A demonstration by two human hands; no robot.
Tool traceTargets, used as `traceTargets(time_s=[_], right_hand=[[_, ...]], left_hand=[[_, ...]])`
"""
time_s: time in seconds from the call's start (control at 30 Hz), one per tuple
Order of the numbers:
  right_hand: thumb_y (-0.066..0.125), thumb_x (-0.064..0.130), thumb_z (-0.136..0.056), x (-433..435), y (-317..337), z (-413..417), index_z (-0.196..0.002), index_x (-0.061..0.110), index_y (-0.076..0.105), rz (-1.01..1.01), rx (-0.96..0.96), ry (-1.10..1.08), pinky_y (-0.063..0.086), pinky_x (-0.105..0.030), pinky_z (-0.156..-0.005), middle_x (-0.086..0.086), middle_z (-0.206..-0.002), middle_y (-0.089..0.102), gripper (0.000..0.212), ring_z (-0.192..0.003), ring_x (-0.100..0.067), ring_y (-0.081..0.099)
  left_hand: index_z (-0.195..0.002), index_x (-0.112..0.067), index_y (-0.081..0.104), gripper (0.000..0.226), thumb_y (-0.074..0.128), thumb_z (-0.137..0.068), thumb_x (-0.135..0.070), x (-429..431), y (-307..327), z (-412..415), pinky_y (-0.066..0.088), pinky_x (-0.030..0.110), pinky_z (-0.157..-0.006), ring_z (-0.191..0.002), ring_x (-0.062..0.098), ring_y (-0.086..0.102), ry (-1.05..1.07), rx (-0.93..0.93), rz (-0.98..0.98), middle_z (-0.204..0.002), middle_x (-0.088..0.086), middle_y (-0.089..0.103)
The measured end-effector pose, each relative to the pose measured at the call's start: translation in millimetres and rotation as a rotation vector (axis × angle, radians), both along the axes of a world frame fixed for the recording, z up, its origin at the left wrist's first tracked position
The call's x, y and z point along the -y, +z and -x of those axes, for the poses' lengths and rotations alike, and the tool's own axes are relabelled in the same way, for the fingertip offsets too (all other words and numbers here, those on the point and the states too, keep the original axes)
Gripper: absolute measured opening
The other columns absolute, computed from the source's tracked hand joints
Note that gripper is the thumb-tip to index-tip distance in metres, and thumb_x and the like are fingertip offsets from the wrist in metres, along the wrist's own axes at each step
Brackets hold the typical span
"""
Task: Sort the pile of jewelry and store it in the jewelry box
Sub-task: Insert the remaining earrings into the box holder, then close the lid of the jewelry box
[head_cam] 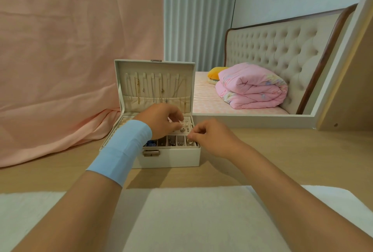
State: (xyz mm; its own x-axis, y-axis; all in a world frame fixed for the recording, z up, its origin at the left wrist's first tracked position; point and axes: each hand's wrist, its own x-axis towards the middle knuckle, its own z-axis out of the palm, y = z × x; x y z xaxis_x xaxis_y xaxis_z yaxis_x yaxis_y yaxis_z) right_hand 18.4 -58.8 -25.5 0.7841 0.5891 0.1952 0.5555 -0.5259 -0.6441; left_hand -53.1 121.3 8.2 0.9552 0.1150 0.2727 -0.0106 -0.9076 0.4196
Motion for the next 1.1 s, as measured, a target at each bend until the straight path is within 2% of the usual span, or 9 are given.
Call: traceTargets(time_s=[0.13, 0.27, 0.4, 0.53, 0.7, 0.8, 0.93, 1.0, 1.1], right_hand=[[0.068, 0.037, -0.092, 2, 3, -1, -0.085, 0.030, 0.077, 0.038, 0.047, -0.011, 0.053, -0.031, -0.082, 0.017, -0.079, 0.071, 0.014, -0.083, -0.004, 0.063], [0.067, 0.030, -0.094, 8, 14, -3, -0.088, 0.033, 0.077, -0.132, 0.009, -0.034, 0.049, -0.027, -0.082, 0.018, -0.089, 0.072, 0.012, -0.089, -0.001, 0.064], [0.063, 0.035, -0.095, -2, 39, -13, -0.116, 0.032, 0.070, -0.167, 0.076, -0.093, 0.049, -0.033, -0.090, 0.016, -0.101, 0.065, 0.022, -0.099, -0.009, 0.062], [0.059, 0.041, -0.096, -26, 72, -26, -0.149, 0.037, 0.040, -0.137, 0.162, -0.125, 0.047, -0.042, -0.100, 0.003, -0.138, 0.055, 0.057, -0.123, -0.019, 0.055], [0.057, 0.032, -0.100, -57, 96, -35, -0.161, 0.040, -0.001, -0.265, -0.061, -0.005, 0.027, -0.029, -0.101, -0.001, -0.167, 0.018, 0.084, -0.149, -0.024, 0.030], [0.057, 0.030, -0.102, -68, 96, -38, -0.161, 0.039, 0.001, -0.343, -0.159, 0.042, 0.026, -0.028, -0.102, 0.002, -0.168, 0.017, 0.082, -0.151, -0.022, 0.025], [0.057, 0.027, -0.101, -64, 89, -40, -0.161, 0.037, 0.005, -0.425, -0.131, 0.022, 0.025, -0.030, -0.114, 0.002, -0.168, 0.019, 0.081, -0.153, -0.016, 0.022], [0.058, 0.031, -0.099, -54, 83, -39, -0.161, 0.037, 0.012, -0.404, -0.076, 0.004, 0.027, -0.038, -0.120, 0.003, -0.164, 0.030, 0.077, -0.150, -0.016, 0.028], [0.056, 0.034, -0.100, -38, 75, -27, -0.159, 0.036, 0.022, -0.310, 0.042, -0.026, 0.040, -0.040, -0.111, 0.001, -0.152, 0.041, 0.068, -0.131, -0.019, 0.050]], left_hand=[[-0.115, -0.033, 0.064, 0.022, 0.063, -0.093, -0.034, -6, -3, 0, 0.050, 0.031, -0.092, -0.097, 0.007, 0.059, 0.090, 0.048, -0.018, -0.103, -0.020, 0.061], [-0.124, -0.030, 0.059, 0.031, 0.061, -0.094, -0.036, -19, -2, 9, 0.047, 0.030, -0.091, -0.101, 0.009, 0.056, 0.163, 0.172, 0.113, -0.111, -0.015, 0.061], [-0.132, -0.027, 0.054, 0.041, 0.061, -0.093, -0.036, -48, 11, 21, 0.044, 0.040, -0.103, -0.116, 0.017, 0.052, 0.291, 0.316, 0.131, -0.126, -0.005, 0.055], [-0.140, -0.022, 0.046, 0.053, 0.063, -0.092, -0.036, -72, 32, 24, 0.035, 0.042, -0.111, -0.132, 0.027, 0.040, 0.451, 0.441, 0.129, -0.144, 0.004, 0.038], [-0.155, -0.017, 0.018, 0.078, 0.061, -0.094, -0.039, -81, 51, 16, 0.023, 0.038, -0.117, -0.146, 0.026, 0.024, 0.424, 0.423, 0.267, -0.162, 0.003, 0.012], [-0.156, -0.022, 0.014, 0.081, 0.060, -0.093, -0.045, -80, 56, 14, 0.026, 0.038, -0.114, -0.146, 0.023, 0.026, 0.336, 0.330, 0.407, -0.163, -0.001, 0.016], [-0.156, -0.023, 0.018, 0.080, 0.062, -0.092, -0.043, -79, 57, 23, 0.029, 0.036, -0.111, -0.143, 0.022, 0.030, 0.335, 0.375, 0.426, -0.161, 0.000, 0.022], [-0.156, -0.025, 0.019, 0.080, 0.062, -0.091, -0.044, -82, 56, 32, 0.031, 0.044, -0.115, -0.141, 0.027, 0.034, 0.377, 0.406, 0.408, -0.159, 0.003, 0.021], [-0.153, -0.026, 0.028, 0.069, 0.060, -0.094, -0.041, -81, 49, 50, 0.036, 0.044, -0.113, -0.132, 0.029, 0.043, 0.407, 0.395, 0.357, -0.148, 0.005, 0.028]])
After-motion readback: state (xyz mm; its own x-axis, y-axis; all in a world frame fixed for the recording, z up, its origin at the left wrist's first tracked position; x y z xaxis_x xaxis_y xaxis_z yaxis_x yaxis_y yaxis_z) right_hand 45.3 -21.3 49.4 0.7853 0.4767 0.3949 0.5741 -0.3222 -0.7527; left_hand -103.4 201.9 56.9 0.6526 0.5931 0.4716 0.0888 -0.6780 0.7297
